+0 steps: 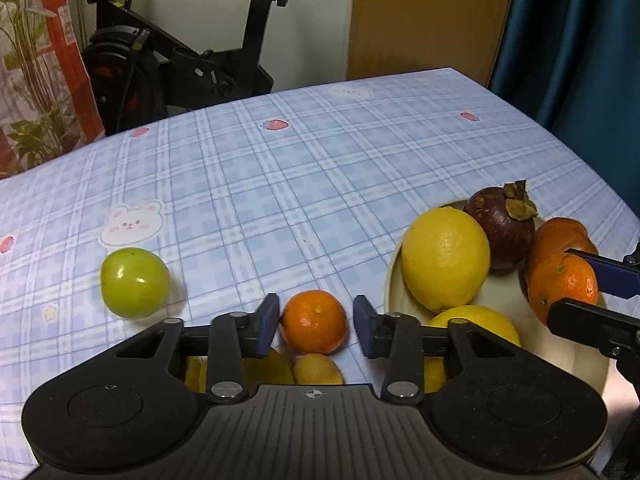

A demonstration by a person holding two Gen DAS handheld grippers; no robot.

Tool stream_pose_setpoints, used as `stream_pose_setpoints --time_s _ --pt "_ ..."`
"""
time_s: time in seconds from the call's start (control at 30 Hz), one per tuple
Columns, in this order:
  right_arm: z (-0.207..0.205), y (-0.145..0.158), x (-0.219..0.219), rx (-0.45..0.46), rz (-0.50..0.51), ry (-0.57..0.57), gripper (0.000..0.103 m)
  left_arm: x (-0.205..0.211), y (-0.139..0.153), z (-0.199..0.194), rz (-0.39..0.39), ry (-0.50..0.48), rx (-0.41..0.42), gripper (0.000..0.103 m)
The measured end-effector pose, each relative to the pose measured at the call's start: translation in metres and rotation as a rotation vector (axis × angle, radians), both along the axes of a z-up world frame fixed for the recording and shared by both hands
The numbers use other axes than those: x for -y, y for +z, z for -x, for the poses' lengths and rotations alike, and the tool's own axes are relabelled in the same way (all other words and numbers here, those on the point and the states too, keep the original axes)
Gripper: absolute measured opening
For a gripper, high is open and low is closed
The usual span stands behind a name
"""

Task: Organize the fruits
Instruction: 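Carry the tangerine onto the cream plate and open the right gripper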

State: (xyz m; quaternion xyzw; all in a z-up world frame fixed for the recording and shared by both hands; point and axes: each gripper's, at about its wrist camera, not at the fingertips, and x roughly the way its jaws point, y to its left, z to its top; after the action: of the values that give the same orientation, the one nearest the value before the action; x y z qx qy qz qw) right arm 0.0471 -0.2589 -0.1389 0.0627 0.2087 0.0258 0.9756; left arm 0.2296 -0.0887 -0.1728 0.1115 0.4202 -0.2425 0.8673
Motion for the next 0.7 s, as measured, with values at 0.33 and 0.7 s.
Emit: stream_pose_setpoints --time_s 0.33,0.7 --pt "-0.008 -0.013 -0.003 -0.048 0.087 -0.051 0.038 -0.005 0.008 0.006 0.061 0.015 0.008 0.038" --pt "-0.021 -0.031 -0.014 -0.076 0.209 -0.055 0.038 -0.003 0.022 0.019 0.103 0.004 0.029 0.038"
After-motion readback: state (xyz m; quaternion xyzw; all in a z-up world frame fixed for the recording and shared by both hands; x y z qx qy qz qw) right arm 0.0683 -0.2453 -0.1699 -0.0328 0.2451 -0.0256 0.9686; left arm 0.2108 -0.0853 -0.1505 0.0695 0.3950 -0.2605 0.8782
